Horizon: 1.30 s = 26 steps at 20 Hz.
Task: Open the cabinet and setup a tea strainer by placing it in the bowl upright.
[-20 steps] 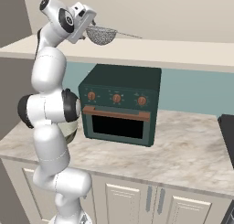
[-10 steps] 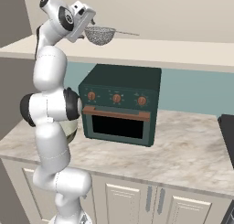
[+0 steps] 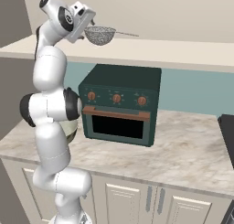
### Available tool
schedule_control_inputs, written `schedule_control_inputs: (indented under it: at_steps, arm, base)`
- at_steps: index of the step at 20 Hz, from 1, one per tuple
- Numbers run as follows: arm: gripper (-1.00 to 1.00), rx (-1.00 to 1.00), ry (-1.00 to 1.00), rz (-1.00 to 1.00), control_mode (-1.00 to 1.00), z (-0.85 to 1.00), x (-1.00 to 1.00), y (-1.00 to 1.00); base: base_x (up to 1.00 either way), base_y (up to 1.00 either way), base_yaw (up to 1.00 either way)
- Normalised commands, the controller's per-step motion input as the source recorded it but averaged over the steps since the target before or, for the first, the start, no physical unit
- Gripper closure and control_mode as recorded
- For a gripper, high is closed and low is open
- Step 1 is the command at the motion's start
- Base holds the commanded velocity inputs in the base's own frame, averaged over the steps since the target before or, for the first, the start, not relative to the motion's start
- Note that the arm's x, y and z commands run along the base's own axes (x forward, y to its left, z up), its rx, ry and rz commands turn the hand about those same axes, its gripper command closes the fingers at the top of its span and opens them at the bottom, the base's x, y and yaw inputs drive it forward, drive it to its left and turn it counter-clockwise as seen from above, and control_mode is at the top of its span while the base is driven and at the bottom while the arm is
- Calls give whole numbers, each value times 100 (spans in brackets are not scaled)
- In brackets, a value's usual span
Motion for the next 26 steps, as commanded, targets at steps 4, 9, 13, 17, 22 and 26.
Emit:
schedule_control_inputs:
  at_steps: [4, 9, 13, 17, 22, 26]
  arm:
    - [-100, -1, -1, 1, -100, -31, 0, 0]
    - [-100, -1, -2, 2, -100, -15, 0, 0]
    - [-100, 0, -2, 1, -100, 0, 0, 0]
    - [-100, 0, 0, 0, -100, 0, 0, 0]
    - [100, 0, 0, 0, -100, 0, 0, 0]
    - [100, 0, 0, 0, -100, 0, 0, 0]
  base:
    - [0, 0, 0]
    - [0, 0, 0]
    - [0, 0, 0]
    - [0, 0, 0]
    - [0, 0, 0]
    - [0, 0, 0]
